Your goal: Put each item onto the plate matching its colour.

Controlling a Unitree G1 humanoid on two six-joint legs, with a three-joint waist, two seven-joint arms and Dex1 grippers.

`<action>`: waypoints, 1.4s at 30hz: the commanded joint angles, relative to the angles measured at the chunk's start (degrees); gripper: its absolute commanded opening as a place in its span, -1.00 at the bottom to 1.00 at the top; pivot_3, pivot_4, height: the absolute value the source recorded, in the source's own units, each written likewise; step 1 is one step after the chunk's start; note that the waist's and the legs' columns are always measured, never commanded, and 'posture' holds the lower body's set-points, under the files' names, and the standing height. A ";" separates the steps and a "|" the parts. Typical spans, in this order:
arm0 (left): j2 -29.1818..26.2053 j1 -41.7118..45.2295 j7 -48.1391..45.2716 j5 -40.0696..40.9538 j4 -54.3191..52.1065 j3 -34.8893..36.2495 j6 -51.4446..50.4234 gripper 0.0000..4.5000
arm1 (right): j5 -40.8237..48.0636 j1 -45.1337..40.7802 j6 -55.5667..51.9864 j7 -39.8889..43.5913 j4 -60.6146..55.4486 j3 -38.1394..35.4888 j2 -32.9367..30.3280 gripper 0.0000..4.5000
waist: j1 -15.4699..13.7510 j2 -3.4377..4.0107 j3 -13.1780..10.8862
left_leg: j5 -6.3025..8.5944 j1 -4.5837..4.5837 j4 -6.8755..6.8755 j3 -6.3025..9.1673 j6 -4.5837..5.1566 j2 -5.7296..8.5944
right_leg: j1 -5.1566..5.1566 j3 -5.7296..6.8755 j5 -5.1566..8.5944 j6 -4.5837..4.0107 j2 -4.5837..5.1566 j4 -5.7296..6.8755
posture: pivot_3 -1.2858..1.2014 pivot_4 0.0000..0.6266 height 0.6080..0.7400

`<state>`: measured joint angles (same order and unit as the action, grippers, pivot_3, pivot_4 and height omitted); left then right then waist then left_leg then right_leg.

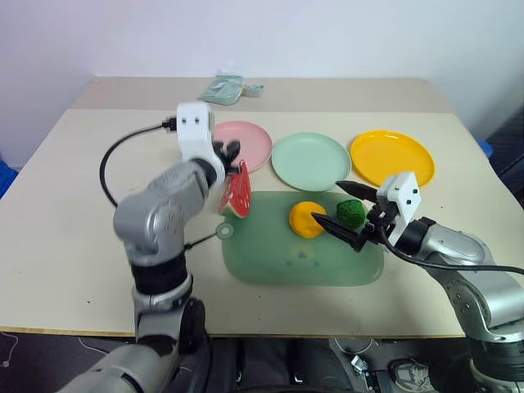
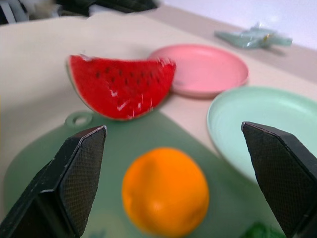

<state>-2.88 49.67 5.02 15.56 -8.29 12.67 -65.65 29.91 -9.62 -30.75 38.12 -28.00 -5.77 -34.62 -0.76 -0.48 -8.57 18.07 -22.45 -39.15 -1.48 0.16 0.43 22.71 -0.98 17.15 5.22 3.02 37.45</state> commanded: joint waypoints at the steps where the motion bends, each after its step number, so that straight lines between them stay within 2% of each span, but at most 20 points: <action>1: -1.11 5.60 2.08 -2.98 14.37 1.33 8.58 -0.22 | -0.69 -1.41 1.15 -0.56 -0.04 0.44 0.66 1.00 | 0.03 0.00 0.00 | 0.00 0.00 0.01 0.00 0.00 0.01 | 0.01 0.00 0.00 0.00 -0.01 -0.01 | 0.03 -0.52 1.00; 3: -1.17 7.78 0.62 -2.27 18.56 1.41 10.51 -0.22 | -1.15 -1.08 1.39 -0.97 -0.23 0.23 0.70 1.00 | 0.04 0.00 0.00 | 0.00 -0.02 0.01 0.00 0.00 0.01 | 0.04 -0.01 0.00 0.00 -0.01 -0.01 | 0.03 -0.52 1.00; 5: -0.81 7.81 -3.01 0.08 17.33 0.86 10.69 0.01 | -1.47 0.05 1.61 -1.52 -0.72 -0.55 0.49 1.00 | -0.05 -0.01 0.00 | 0.00 -0.37 0.02 0.00 -0.01 0.01 | 0.39 -0.02 -0.01 0.01 0.00 -0.01 | 0.03 -0.52 1.00; 6: -0.85 7.32 -4.62 1.02 15.83 0.29 9.90 0.14 | -1.52 0.62 1.66 -1.73 -1.04 -0.86 0.42 1.00 | -0.08 -0.01 0.00 | -0.04 -0.68 -0.07 0.01 -0.05 0.01 | 0.70 -0.01 -0.02 0.04 0.00 0.06 | 0.03 -0.52 1.00; 9: -2.74 4.97 -7.31 1.04 10.39 -3.18 6.98 0.82 | -1.57 1.79 1.74 -2.29 -1.74 -1.33 0.42 1.00 | 0.05 -0.01 0.00 | -0.06 -0.85 -0.13 0.01 -0.09 0.01 | 0.87 -0.01 -0.03 0.05 0.01 0.13 | 0.03 -0.52 1.00; 10: -3.48 3.77 -8.35 1.37 7.70 -4.26 6.12 0.98 | -1.56 2.21 1.83 -2.45 -1.93 -1.47 0.42 1.00 | 0.11 0.00 0.00 | -0.07 -0.84 -0.12 0.01 -0.11 0.01 | 0.87 -0.02 -0.03 0.05 0.00 0.14 | 0.03 -0.52 1.00; 13: -5.53 0.21 -11.57 4.33 -1.15 -5.79 0.65 0.98 | -1.41 3.56 1.90 -2.70 -2.61 -1.89 0.31 1.00 | 0.40 0.01 0.01 | -0.10 -0.77 -0.09 0.01 -0.17 -0.01 | 0.87 -0.08 -0.03 0.05 -0.03 0.24 | 0.03 -0.52 1.00; 17: -9.22 -3.64 -11.66 5.38 -8.80 -8.07 -13.31 0.98 | -0.83 4.79 1.48 -2.28 -3.32 -2.58 -0.35 1.00 | 0.36 0.01 0.01 | -0.14 -0.74 -0.11 0.01 -0.23 -0.02 | 0.92 -0.12 -0.02 0.04 -0.03 0.45 | 0.03 -0.52 1.00; 21: -7.71 -5.30 -9.36 4.00 -9.98 -9.09 -20.99 0.98 | 2.67 5.66 -1.21 0.57 -5.07 -3.54 -2.54 1.00 | -0.12 0.00 0.01 | -0.14 -0.70 -0.17 0.04 -0.21 0.00 | 0.83 -0.11 -0.02 0.04 -0.03 0.48 | 0.03 -0.52 1.00; 27: -4.63 -6.29 -6.94 1.41 -8.81 -9.81 -24.16 0.98 | 4.12 5.57 -2.57 1.64 -6.55 -3.11 -4.09 1.00 | 0.04 -0.01 0.00 | -0.12 -0.70 -0.18 0.04 -0.18 0.02 | 0.83 -0.12 -0.02 0.04 -0.04 0.48 | 0.03 -0.52 1.00; 30: -3.22 -6.95 -6.54 0.77 -9.05 -8.72 -24.46 0.63 | 3.82 5.04 -2.60 1.29 -6.35 -2.49 -3.72 1.00 | 0.08 -0.01 0.00 | -0.12 -0.70 -0.18 0.04 -0.18 0.01 | 0.84 -0.13 -0.02 0.04 -0.04 0.48 | 0.03 -0.52 1.00; 35: -1.95 -7.60 -6.88 0.51 -10.99 -7.27 -26.16 -0.47 | 3.10 4.40 -1.98 1.31 -5.39 -1.66 -3.32 1.00 | 0.02 -0.01 0.01 | -0.13 -0.70 -0.18 0.04 -0.19 0.01 | 0.83 -0.13 -0.02 0.04 -0.04 0.48 | 0.03 -0.52 1.00; 36: -1.74 -7.55 -7.12 0.91 -11.72 -6.78 -26.57 -0.63 | 2.98 4.23 -1.88 1.33 -5.18 -1.51 -3.25 1.00 | 0.02 -0.01 0.01 | -0.13 -0.69 -0.18 0.04 -0.19 0.01 | 0.83 -0.13 -0.02 0.04 -0.03 0.48 | 0.03 -0.52 1.00; 42: -2.30 -3.64 -9.83 3.35 -16.75 -3.29 -26.52 -0.63 | 2.54 3.29 -1.57 1.47 -4.45 -0.96 -2.88 1.00 | 0.03 -0.01 0.01 | -0.13 -0.70 -0.18 0.04 -0.19 0.01 | 0.84 -0.13 -0.02 0.04 -0.04 0.48 | 0.03 -0.52 1.00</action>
<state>-4.72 43.16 -4.00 18.18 -21.44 7.79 -92.03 32.25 -5.38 -33.41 39.55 -32.03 -6.73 -37.70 -0.73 -0.49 -8.56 17.94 -23.16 -39.33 -1.44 -0.04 0.44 23.55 -1.10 17.13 5.26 2.98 37.94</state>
